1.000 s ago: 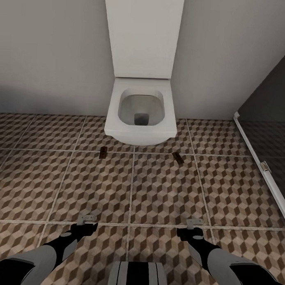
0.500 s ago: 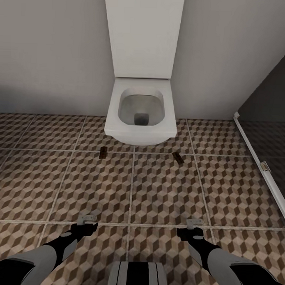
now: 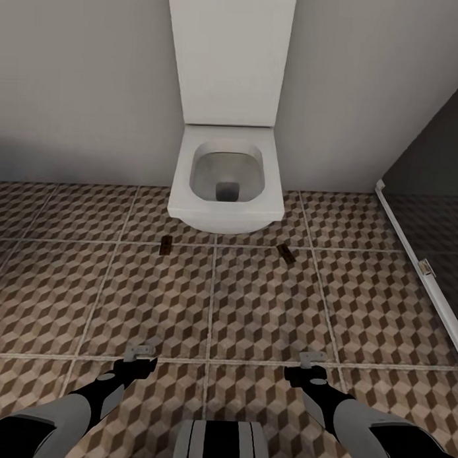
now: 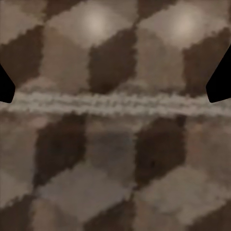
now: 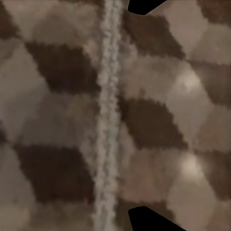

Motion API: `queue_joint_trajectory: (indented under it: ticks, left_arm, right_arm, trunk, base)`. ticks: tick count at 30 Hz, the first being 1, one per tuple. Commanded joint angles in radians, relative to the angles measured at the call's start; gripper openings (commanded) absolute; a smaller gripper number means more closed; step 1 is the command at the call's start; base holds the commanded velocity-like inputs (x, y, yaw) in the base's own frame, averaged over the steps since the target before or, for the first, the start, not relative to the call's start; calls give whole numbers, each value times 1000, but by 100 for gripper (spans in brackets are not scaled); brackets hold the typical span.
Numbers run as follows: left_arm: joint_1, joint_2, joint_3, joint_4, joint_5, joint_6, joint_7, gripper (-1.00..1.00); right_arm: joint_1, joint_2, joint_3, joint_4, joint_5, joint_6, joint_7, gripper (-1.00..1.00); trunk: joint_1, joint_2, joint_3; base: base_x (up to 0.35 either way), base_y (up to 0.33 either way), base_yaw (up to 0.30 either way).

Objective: Take the four mousetraps from the cabinet in the bathroom and place them on the bathroom floor. Make sure all four end up on the same floor surface, and ensure that at least two of them are either under or directly next to the same bathroom sink.

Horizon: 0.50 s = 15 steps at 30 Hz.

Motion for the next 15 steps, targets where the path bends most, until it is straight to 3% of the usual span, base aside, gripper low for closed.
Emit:
queue_joint_trajectory:
  ticks: [1, 15]
  left_arm:
    - [-1, 0, -8, 1, 11, -3, -4, 100]
    - [-1, 0, -7, 1, 12, -2, -4, 100]
  right_arm:
    - [-1, 0, 5, 3, 6, -3, -6, 100]
    - [-1, 0, 5, 3, 6, -3, -6, 100]
  trunk:
    - [0, 0, -1]
    - [-6, 3, 54]
  base:
    - [0, 0, 0]
    - [0, 0, 0]
